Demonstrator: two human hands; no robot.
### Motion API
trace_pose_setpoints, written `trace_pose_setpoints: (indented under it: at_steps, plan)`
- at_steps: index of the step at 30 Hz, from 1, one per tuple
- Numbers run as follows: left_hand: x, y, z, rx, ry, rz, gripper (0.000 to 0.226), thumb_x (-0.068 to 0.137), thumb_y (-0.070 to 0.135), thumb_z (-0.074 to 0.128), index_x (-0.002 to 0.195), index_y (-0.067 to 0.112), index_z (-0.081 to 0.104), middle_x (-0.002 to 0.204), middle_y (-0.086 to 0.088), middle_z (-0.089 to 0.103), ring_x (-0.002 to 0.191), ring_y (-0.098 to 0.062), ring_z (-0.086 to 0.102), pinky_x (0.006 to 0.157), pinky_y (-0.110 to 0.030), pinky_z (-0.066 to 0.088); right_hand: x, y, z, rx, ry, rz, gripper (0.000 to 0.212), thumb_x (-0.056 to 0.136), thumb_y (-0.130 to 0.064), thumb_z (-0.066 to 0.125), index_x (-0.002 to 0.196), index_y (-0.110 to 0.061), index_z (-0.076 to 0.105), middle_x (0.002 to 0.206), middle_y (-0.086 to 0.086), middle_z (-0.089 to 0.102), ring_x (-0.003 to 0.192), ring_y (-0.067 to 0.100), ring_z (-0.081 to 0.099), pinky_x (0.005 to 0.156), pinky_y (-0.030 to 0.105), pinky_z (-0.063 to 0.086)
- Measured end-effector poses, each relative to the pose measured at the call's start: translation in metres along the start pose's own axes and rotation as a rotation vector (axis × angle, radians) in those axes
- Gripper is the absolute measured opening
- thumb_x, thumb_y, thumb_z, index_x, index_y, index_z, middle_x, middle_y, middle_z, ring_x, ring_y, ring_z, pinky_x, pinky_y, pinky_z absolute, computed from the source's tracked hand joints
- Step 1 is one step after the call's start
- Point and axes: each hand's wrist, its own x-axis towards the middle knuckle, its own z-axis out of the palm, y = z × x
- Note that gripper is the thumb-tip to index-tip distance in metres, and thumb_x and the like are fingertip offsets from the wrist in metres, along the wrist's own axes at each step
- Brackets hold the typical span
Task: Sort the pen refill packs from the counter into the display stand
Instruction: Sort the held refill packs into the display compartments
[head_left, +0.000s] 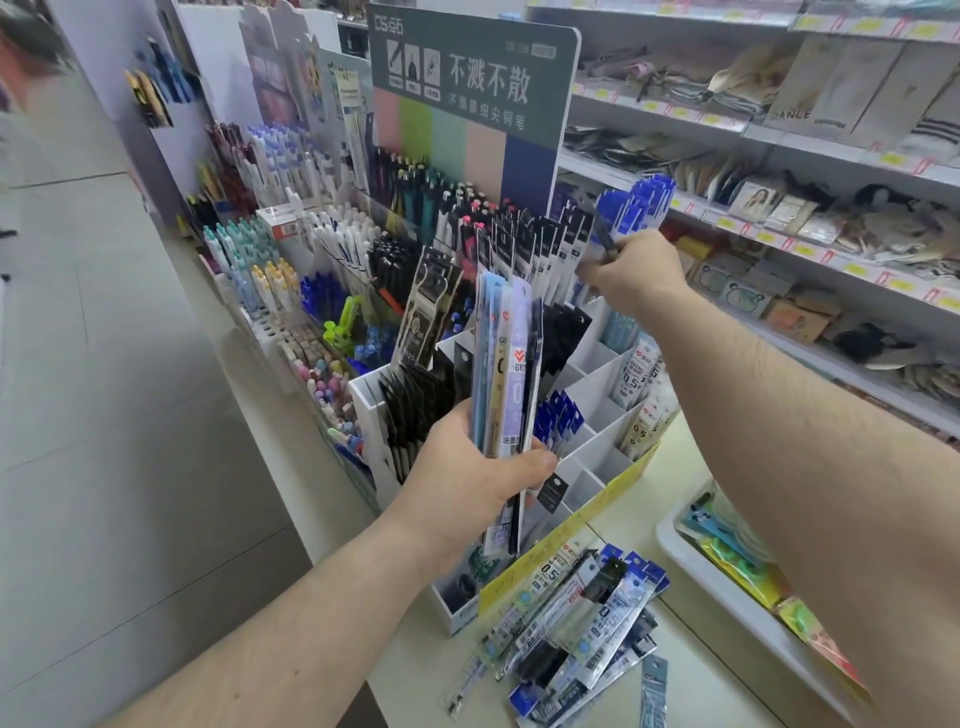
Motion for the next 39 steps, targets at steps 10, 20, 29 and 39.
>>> trace_pose_setpoints:
  at_steps: [10, 20, 29, 39]
  plan:
    - [-0.002, -0.003, 0.000, -0.048, -0.011, -0.045, 0.024, 0.083, -0.002, 0.073, 0.100, 0.004, 0.058, 0.070, 0.001, 0.063, 0.064, -0.014, 0.061, 0.062, -0.025, 0.053, 0.002, 0.008, 0.009, 0.001, -0.016, 0.063, 0.029, 0.088, -0.029, 0.071, 0.090, 0.001, 0.072, 0.086, 0.014, 0.074, 0.068, 0.023, 0.062, 0.075, 0.041, 0.058]
    - [-0.012, -0.001, -0.001, -0.230, -0.139, -0.181, 0.035, 0.078, 0.005, 0.073, 0.109, 0.007, 0.059, 0.073, -0.003, 0.069, 0.071, -0.021, 0.068, 0.066, -0.033, 0.059, -0.065, 0.028, 0.003, 0.379, 0.186, 0.163, 0.023, 0.085, -0.024, 0.071, 0.065, -0.015, 0.064, 0.063, 0.000, 0.060, 0.059, 0.016, 0.052, 0.065, 0.039, 0.052]
    - [-0.016, -0.011, -0.005, -0.216, -0.145, -0.162, 0.053, 0.069, 0.008, 0.082, 0.119, 0.011, 0.065, 0.099, -0.011, 0.074, 0.085, -0.020, 0.072, 0.072, -0.028, 0.057, -0.190, 0.016, 0.010, 0.711, -0.287, 0.160, 0.018, 0.079, -0.021, 0.081, 0.084, -0.009, 0.070, 0.063, -0.005, 0.061, 0.050, 0.005, 0.052, 0.048, 0.019, 0.042]
    - [-0.022, -0.017, -0.007, -0.346, -0.160, -0.310, 0.050, 0.070, 0.018, 0.068, 0.119, 0.009, 0.064, 0.104, -0.021, 0.072, 0.092, -0.037, 0.071, 0.076, -0.045, 0.058, -0.207, 0.020, 0.016, 0.849, -0.275, 0.167, 0.015, 0.092, 0.001, 0.063, 0.080, -0.007, 0.066, 0.058, -0.007, 0.064, 0.046, 0.001, 0.055, 0.045, 0.013, 0.041]
